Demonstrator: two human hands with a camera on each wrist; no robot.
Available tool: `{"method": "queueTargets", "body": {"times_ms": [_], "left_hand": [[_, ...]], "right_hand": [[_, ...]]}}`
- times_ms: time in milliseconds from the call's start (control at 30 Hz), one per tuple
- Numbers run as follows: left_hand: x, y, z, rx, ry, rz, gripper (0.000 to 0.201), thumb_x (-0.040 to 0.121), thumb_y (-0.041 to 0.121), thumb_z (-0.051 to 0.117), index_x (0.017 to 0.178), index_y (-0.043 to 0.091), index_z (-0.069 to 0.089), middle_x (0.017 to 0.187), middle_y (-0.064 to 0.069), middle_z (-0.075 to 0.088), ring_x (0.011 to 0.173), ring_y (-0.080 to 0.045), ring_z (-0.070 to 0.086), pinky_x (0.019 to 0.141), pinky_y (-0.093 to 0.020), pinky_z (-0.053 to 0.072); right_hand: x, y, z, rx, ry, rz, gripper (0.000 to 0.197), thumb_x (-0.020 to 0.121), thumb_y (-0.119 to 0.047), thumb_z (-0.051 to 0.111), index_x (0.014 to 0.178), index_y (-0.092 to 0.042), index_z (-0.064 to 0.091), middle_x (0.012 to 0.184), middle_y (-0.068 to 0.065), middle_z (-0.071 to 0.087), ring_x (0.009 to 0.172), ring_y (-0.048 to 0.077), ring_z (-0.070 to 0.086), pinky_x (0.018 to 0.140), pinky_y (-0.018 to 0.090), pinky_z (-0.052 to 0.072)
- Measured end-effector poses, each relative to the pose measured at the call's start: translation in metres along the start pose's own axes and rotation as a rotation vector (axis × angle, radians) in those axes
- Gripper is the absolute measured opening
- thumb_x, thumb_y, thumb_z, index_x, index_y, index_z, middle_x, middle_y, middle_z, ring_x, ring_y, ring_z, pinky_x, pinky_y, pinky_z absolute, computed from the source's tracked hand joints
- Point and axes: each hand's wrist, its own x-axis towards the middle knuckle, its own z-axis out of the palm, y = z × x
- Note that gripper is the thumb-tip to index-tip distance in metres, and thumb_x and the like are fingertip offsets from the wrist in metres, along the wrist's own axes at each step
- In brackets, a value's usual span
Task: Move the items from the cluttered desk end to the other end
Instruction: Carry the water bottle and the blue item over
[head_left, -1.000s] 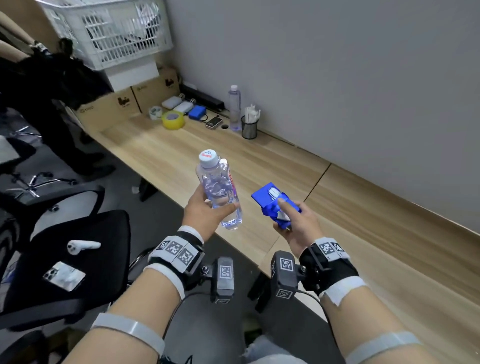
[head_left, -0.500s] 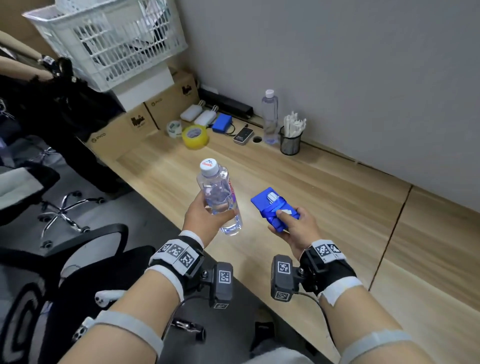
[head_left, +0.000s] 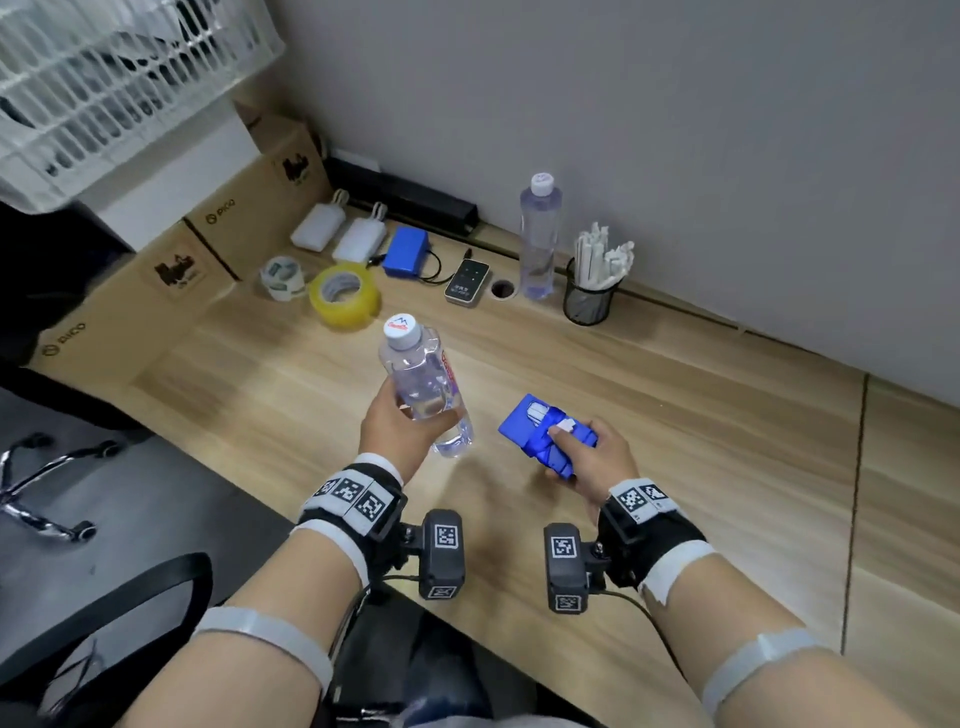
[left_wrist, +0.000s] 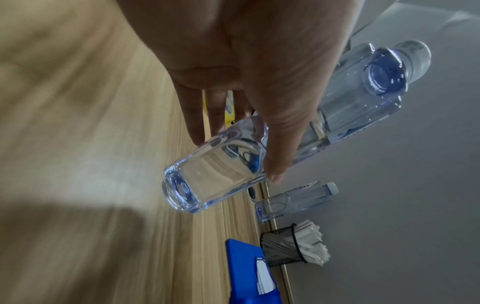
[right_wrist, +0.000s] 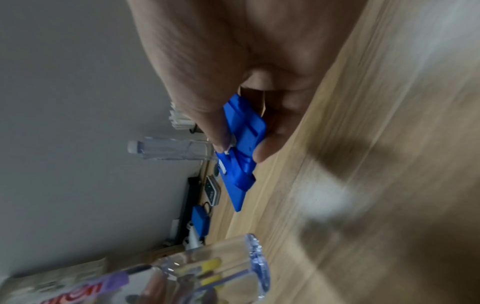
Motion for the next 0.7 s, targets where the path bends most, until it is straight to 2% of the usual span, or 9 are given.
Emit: {"method": "queueTargets", "body": {"times_ms": [33,100,267,367,467,533,600,700], "left_hand": [[0.018,-0.003,-0.004,0.003,-0.016,0.002,0.056,0.061,0.031,0.088,0.111,0.032,0.062,0.106,0.009,0.072,0.1,-0.015,0.069,0.095,-0.047,0.055],[0.054,-0.009,-0.012,0.007,-0.049,0.001,0.058,0.062,0.03,0.088,0.114,0.03,0.061,0.108,0.009,0.072,0.101,-0.016,0.068,0.096,-0.046,0.054],[0.141,-0.018,-0.034,0.023,-0.073,-0.022,0.064,0.06,0.032,0.088,0.117,0.031,0.058,0.112,0.005,0.071,0.104,-0.019,0.067,0.098,-0.046,0.053],[0.186,-0.021,-0.042,0.031,-0.061,-0.021,0.07,0.064,0.027,0.089,0.126,0.024,0.056,0.12,0.001,0.069,0.109,-0.021,0.066,0.101,-0.045,0.051],[0.222,-0.019,-0.045,0.033,-0.072,0.005,0.069,0.067,0.022,0.088,0.127,0.02,0.054,0.123,-0.001,0.068,0.112,-0.021,0.064,0.103,-0.042,0.049],[0.241,-0.015,-0.045,0.046,-0.1,0.033,0.068,0.07,0.018,0.088,0.128,0.017,0.053,0.124,-0.003,0.067,0.113,-0.02,0.063,0.104,-0.04,0.048],[0.257,-0.012,-0.043,0.054,-0.141,0.068,0.07,0.071,0.016,0.087,0.131,0.015,0.051,0.125,-0.003,0.067,0.114,-0.019,0.063,0.105,-0.04,0.048],[0.275,-0.009,-0.041,0.083,-0.158,0.081,0.075,0.071,0.02,0.086,0.135,0.017,0.048,0.127,-0.001,0.066,0.116,-0.02,0.062,0.105,-0.041,0.048]], "right_hand": [[0.008,-0.001,0.012,-0.015,0.021,0.002,0.016,0.083,-0.02,0.076,0.089,-0.014,0.062,0.1,0.023,0.072,0.075,0.033,0.071,0.066,0.046,0.061],[0.025,-0.003,0.035,-0.035,0.059,0.024,0.016,0.085,-0.017,0.075,0.09,-0.011,0.061,0.099,0.024,0.071,0.068,0.03,0.07,0.06,0.04,0.059],[0.073,-0.019,0.098,-0.113,0.058,0.066,0.017,0.087,-0.016,0.074,0.095,-0.012,0.061,0.093,0.014,0.067,0.064,0.021,0.067,0.046,0.027,0.056],[0.106,-0.027,0.134,-0.181,0.048,0.072,0.017,0.087,-0.017,0.075,0.09,-0.015,0.058,0.092,0.011,0.065,0.063,0.02,0.067,0.042,0.024,0.055],[0.138,-0.034,0.162,-0.249,0.052,0.071,0.018,0.087,-0.016,0.074,0.088,-0.016,0.056,0.092,0.009,0.063,0.064,0.021,0.066,0.041,0.025,0.055],[0.154,-0.037,0.177,-0.287,0.065,0.065,0.018,0.086,-0.017,0.074,0.093,-0.016,0.057,0.093,0.009,0.063,0.065,0.024,0.066,0.043,0.029,0.058],[0.168,-0.038,0.187,-0.352,0.096,0.048,0.02,0.085,-0.02,0.075,0.097,-0.017,0.059,0.087,0.007,0.065,0.064,0.028,0.066,0.05,0.039,0.061],[0.184,-0.038,0.2,-0.466,0.156,-0.011,0.028,0.077,-0.034,0.074,0.1,-0.027,0.059,0.085,0.005,0.067,0.068,0.035,0.069,0.063,0.05,0.062]]}}
